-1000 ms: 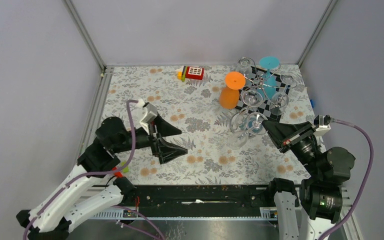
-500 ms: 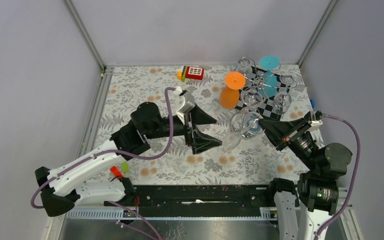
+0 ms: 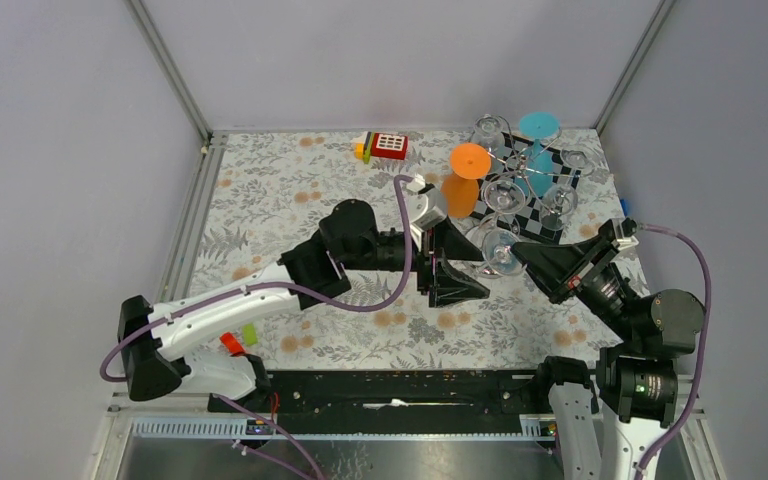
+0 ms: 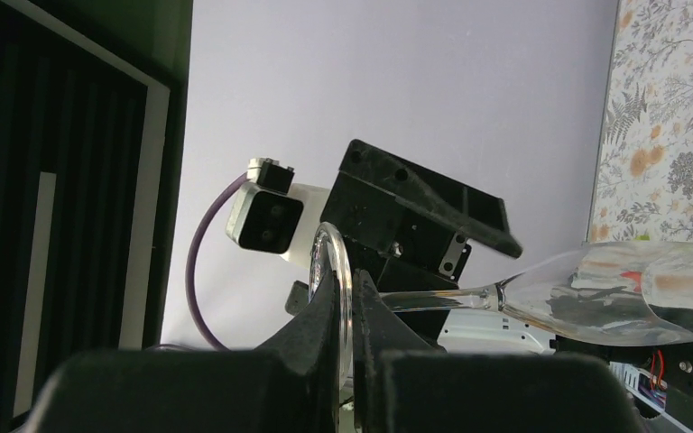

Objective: Take the wine glass off the wine glass rack

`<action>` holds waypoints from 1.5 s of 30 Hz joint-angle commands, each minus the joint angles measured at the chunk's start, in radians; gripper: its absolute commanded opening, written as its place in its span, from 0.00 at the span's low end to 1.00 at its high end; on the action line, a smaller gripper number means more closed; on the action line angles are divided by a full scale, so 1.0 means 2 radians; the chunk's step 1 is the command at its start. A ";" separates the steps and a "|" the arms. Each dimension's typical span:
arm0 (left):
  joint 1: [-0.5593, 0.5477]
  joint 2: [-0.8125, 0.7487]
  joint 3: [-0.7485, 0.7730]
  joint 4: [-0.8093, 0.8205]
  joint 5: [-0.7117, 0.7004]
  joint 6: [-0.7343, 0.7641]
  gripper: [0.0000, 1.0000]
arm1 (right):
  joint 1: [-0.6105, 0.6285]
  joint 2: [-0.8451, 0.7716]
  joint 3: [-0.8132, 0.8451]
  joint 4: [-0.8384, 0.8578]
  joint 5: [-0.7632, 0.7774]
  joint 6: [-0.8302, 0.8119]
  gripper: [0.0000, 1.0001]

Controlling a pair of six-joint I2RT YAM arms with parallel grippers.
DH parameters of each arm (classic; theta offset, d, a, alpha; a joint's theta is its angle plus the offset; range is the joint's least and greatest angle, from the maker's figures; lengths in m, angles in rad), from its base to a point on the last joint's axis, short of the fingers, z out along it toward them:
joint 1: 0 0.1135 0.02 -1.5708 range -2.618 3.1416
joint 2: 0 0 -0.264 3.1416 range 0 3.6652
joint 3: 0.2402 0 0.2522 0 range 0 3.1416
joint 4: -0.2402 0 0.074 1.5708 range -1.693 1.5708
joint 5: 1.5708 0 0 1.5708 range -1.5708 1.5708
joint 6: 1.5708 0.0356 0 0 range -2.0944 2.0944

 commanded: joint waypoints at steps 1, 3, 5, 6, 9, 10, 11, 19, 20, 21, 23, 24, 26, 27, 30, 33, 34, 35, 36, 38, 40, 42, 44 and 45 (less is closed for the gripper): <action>-0.005 0.007 0.041 0.060 0.042 -0.004 0.68 | 0.006 -0.003 -0.004 0.040 -0.018 0.014 0.00; -0.005 0.013 0.048 0.059 0.052 -0.003 0.64 | 0.007 -0.003 -0.007 0.045 -0.018 0.016 0.00; -0.005 0.019 0.053 0.060 0.072 -0.002 0.59 | 0.008 -0.002 -0.009 0.052 -0.020 0.019 0.00; -0.005 0.022 0.055 0.060 0.081 -0.002 0.55 | 0.008 -0.002 -0.010 0.056 -0.021 0.022 0.00; -0.005 0.030 0.061 0.058 0.107 0.007 0.49 | 0.009 -0.002 -0.009 0.062 -0.021 0.027 0.00; -0.005 0.033 0.063 0.056 0.115 0.012 0.48 | 0.009 -0.001 -0.008 0.064 -0.022 0.029 0.00; -0.005 0.037 0.068 0.050 0.121 0.018 0.46 | 0.010 -0.001 -0.008 0.065 -0.022 0.030 0.00; -0.005 0.056 0.100 0.003 0.134 0.053 0.17 | 0.010 -0.001 -0.010 0.070 -0.022 0.036 0.00; -0.005 0.055 0.098 0.004 0.134 0.055 0.12 | 0.011 -0.001 -0.009 0.071 -0.022 0.036 0.00; -0.005 0.054 0.097 0.005 0.134 0.056 0.07 | 0.011 -0.001 -0.010 0.072 -0.022 0.037 0.00; -0.005 0.051 0.092 0.006 0.130 0.058 0.00 | 0.011 -0.001 -0.011 0.075 -0.022 0.039 0.00; -0.005 0.050 0.090 0.007 0.129 0.058 0.00 | 0.011 -0.001 -0.010 0.075 -0.021 0.039 0.00; -0.005 0.046 0.086 0.012 0.128 0.059 0.00 | 0.011 -0.001 -0.011 0.075 -0.020 0.039 0.00; -0.005 0.044 0.084 0.015 0.128 0.058 0.00 | 0.011 -0.001 -0.012 0.076 -0.019 0.039 0.00; -0.005 0.037 0.079 0.019 0.113 0.056 0.00 | 0.011 -0.001 -0.017 0.088 -0.017 0.046 0.36; -0.005 0.024 0.072 0.015 0.073 0.058 0.00 | 0.011 -0.004 -0.019 0.091 -0.002 0.039 0.73; -0.004 0.016 0.069 0.008 0.057 0.060 0.00 | 0.011 -0.006 -0.019 0.091 0.005 0.031 0.81; -0.003 0.010 0.066 0.002 0.039 0.061 0.00 | 0.011 -0.009 -0.018 0.089 0.015 0.020 0.86; -0.002 0.002 0.063 -0.003 0.023 0.060 0.00 | 0.011 -0.012 -0.015 0.081 0.026 0.004 0.88; 0.002 -0.015 0.052 -0.009 -0.006 0.056 0.00 | 0.010 -0.014 -0.009 0.060 0.045 -0.029 0.92; 0.007 -0.037 0.037 -0.012 -0.038 0.051 0.00 | 0.011 -0.015 0.000 0.036 0.059 -0.068 0.93; 0.013 -0.059 0.023 -0.017 -0.078 0.043 0.00 | 0.011 -0.016 0.009 0.021 0.072 -0.103 0.93; 0.023 -0.080 0.015 -0.026 -0.118 0.031 0.00 | 0.011 -0.012 0.020 0.003 0.078 -0.138 0.93; 0.031 -0.088 0.013 -0.030 -0.136 0.023 0.00 | 0.011 -0.006 0.027 -0.003 0.078 -0.153 0.93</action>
